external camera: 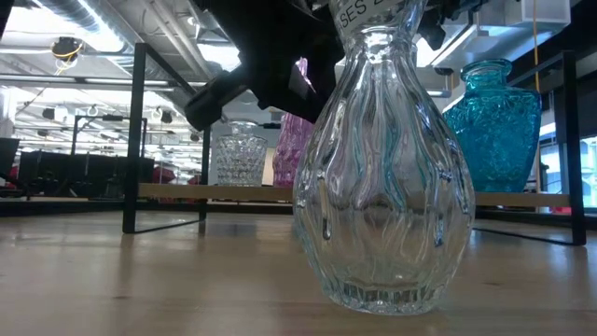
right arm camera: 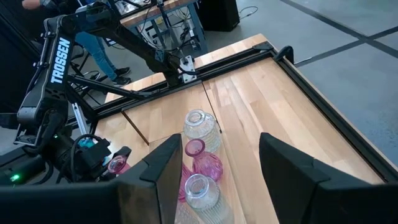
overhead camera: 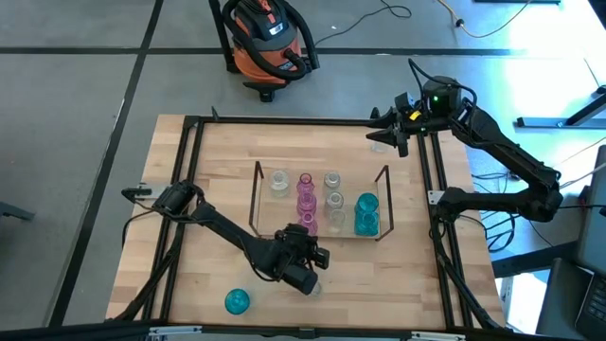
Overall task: Sort vases onto shelf
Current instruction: Put the violet vase aligned with the other violet vase on the shelf, then put the transparent vase aligned with the other transparent vase on the shelf
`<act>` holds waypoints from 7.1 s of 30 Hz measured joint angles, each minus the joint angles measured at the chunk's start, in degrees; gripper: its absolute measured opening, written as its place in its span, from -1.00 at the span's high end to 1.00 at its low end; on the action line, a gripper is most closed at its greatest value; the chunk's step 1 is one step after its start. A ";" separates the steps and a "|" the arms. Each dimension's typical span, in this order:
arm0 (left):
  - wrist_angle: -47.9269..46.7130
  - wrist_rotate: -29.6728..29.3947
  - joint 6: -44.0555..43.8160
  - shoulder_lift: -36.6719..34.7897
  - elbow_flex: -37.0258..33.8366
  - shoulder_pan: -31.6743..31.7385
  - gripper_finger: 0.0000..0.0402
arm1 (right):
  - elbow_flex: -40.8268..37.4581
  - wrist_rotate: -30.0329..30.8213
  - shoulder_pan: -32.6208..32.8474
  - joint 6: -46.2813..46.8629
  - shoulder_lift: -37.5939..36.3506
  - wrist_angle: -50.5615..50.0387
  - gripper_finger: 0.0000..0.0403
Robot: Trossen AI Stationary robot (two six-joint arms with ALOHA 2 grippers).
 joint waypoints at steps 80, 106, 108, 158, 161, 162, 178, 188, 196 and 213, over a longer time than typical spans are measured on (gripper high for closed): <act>-57.44 -3.89 16.87 -50.80 2.76 -4.24 1.00 | -3.39 39.91 -12.20 8.78 28.24 -14.34 0.08; -54.50 -2.08 16.35 -50.75 2.76 -4.22 1.00 | -11.91 36.13 -12.41 12.26 26.75 -5.09 0.34; -54.27 -1.89 16.35 -50.75 2.76 -4.22 1.00 | -11.91 35.79 -12.41 12.28 26.73 -4.13 0.30; -53.51 -3.93 16.81 -50.73 2.74 -4.22 1.00 | 1.35 30.65 -3.23 13.18 30.10 -1.39 0.63; -53.53 -4.84 16.83 -50.73 2.74 -4.22 1.00 | 4.31 30.62 1.45 13.15 30.28 -1.47 0.63; -53.53 -4.96 16.83 -50.73 2.74 -4.22 1.00 | 5.43 30.62 3.09 13.16 30.60 -1.47 0.63; -53.10 -4.99 16.71 -50.36 2.74 -4.22 1.00 | 33.89 31.44 21.40 8.15 52.30 -6.88 0.63; -51.91 -3.56 16.52 -47.81 2.72 -4.26 1.00 | 43.39 31.28 23.28 5.33 61.80 -9.61 0.63; -51.71 -3.27 16.30 -45.40 2.72 -4.26 1.00 | 43.36 27.97 23.66 5.35 63.18 -9.09 0.63; -51.74 -3.82 16.19 -44.94 2.72 -4.26 1.00 | 43.36 29.76 28.89 7.08 63.24 -5.77 0.63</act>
